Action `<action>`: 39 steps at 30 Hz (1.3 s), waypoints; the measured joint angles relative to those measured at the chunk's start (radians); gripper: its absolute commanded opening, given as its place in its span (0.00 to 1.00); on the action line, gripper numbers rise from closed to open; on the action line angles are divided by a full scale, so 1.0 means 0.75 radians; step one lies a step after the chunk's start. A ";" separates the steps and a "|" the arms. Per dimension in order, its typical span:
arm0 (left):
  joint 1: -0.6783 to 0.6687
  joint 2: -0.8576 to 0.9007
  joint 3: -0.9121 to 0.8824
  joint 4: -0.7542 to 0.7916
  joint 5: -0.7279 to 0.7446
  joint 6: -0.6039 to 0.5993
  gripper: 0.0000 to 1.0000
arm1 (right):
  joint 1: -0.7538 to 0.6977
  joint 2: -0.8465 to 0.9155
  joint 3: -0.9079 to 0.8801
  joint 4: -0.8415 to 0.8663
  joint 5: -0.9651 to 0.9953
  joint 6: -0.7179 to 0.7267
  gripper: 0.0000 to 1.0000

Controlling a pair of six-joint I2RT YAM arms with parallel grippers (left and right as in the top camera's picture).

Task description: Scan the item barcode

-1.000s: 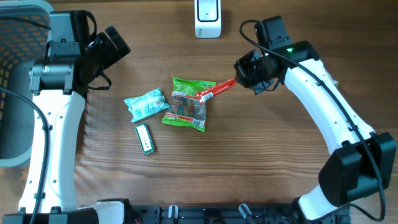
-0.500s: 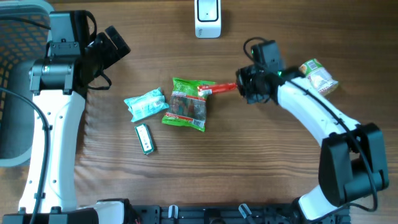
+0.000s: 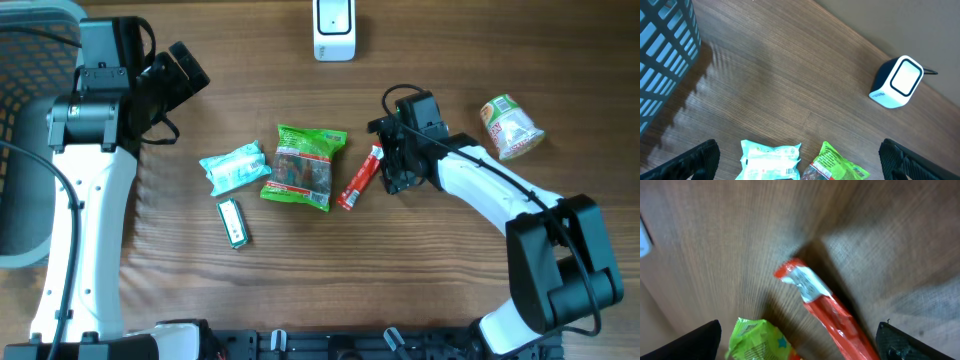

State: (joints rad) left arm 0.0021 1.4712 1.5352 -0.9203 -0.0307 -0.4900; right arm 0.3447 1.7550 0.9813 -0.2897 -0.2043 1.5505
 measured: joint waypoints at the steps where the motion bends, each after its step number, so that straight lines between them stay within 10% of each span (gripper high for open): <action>1: 0.000 0.000 0.000 0.000 0.000 0.000 1.00 | 0.000 0.000 0.001 -0.001 0.014 -0.045 1.00; 6: 0.000 0.000 -0.001 0.000 0.000 0.000 1.00 | -0.001 -0.050 0.052 -0.117 0.115 -0.378 0.85; 12: 0.000 0.000 -0.001 0.000 0.000 0.000 1.00 | -0.001 -0.215 0.130 -0.243 0.240 -0.661 0.05; 17: 0.000 0.000 -0.001 0.000 0.000 0.000 1.00 | 0.000 -0.225 0.135 -0.287 0.265 -0.882 0.06; 20: 0.000 0.000 0.000 0.000 0.000 0.000 1.00 | 0.000 -0.197 0.135 -0.298 0.272 -0.939 0.43; 23: 0.000 0.000 0.000 0.000 0.000 0.000 1.00 | 0.006 -0.121 0.135 -0.279 0.269 -0.911 0.45; 30: 0.000 0.000 0.000 0.000 -0.001 0.000 1.00 | 0.066 0.098 0.135 -0.102 0.228 -0.877 0.36; 33: 0.000 0.000 0.000 0.000 -0.001 0.000 1.00 | 0.101 0.163 0.135 -0.112 0.246 -0.833 0.07; 39: 0.000 0.000 0.000 -0.001 0.000 0.000 1.00 | 0.093 0.155 0.143 -0.280 0.345 -0.754 0.04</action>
State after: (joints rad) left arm 0.0021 1.4712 1.5352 -0.9207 -0.0307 -0.4900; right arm 0.4145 1.8709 1.0885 -0.4999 0.0544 0.9848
